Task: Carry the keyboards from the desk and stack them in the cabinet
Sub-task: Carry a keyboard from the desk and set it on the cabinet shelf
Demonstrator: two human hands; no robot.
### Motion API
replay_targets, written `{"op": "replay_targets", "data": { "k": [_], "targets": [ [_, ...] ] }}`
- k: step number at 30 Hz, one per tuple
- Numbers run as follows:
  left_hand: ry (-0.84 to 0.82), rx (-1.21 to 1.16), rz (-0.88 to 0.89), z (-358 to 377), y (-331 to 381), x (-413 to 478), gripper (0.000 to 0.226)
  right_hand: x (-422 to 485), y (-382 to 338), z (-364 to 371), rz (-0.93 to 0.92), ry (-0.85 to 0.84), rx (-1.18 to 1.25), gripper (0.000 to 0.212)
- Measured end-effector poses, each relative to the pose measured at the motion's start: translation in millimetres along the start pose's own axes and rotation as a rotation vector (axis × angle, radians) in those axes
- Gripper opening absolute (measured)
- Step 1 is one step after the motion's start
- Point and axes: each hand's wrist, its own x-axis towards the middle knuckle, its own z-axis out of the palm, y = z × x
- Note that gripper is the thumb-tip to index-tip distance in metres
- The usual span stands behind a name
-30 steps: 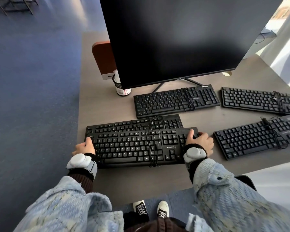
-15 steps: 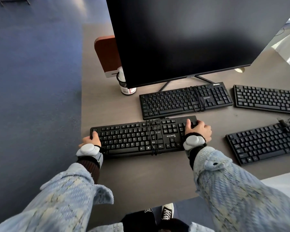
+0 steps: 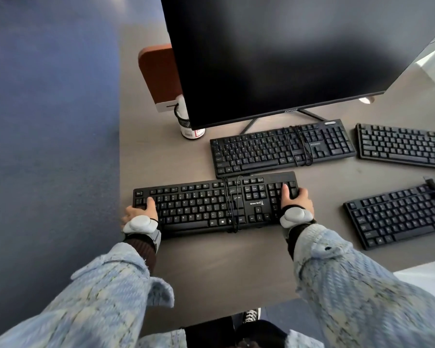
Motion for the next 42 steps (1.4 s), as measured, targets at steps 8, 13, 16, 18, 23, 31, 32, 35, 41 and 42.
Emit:
{"op": "replay_targets", "data": {
  "k": [8, 13, 16, 18, 23, 31, 32, 35, 41, 42],
  "targets": [
    [-0.085, 0.058, -0.022, -7, -6, 6, 0.086, -3, 1, -10, 0.018, -0.110, -0.002, 0.070],
    [-0.088, 0.055, -0.031, -8, -22, -1, 0.089, -9, 6, -14, 0.040, -0.071, -0.016, 0.066],
    [-0.070, 0.028, -0.055, -14, -30, -17, 0.090, -13, 6, -20, 0.033, -0.057, 0.004, 0.066],
    [-0.047, -0.042, -0.068, -18, -35, -29, 0.092, -16, 4, -28, -0.006, -0.056, 0.025, 0.064],
    [0.064, -0.225, -0.078, -41, -47, -72, 0.085, -25, -6, -57, -0.115, -0.059, 0.054, 0.064],
    [0.260, -0.407, -0.144, -84, -79, -153, 0.079, -53, -20, -83, -0.306, -0.124, 0.074, 0.073],
    [0.271, -0.425, -0.162, -91, -88, -158, 0.079, -61, -22, -84, -0.333, -0.142, 0.065, 0.074],
    [0.293, -0.455, -0.213, -109, -115, -166, 0.081, -83, -32, -83, -0.410, -0.189, 0.044, 0.074],
    [0.363, -0.574, -0.313, -155, -182, -167, 0.081, -156, -60, -53, -0.565, -0.270, 0.010, 0.073],
    [0.367, -0.583, -0.319, -158, -186, -166, 0.082, -162, -62, -50, -0.573, -0.276, 0.007, 0.073]
  ]
}}
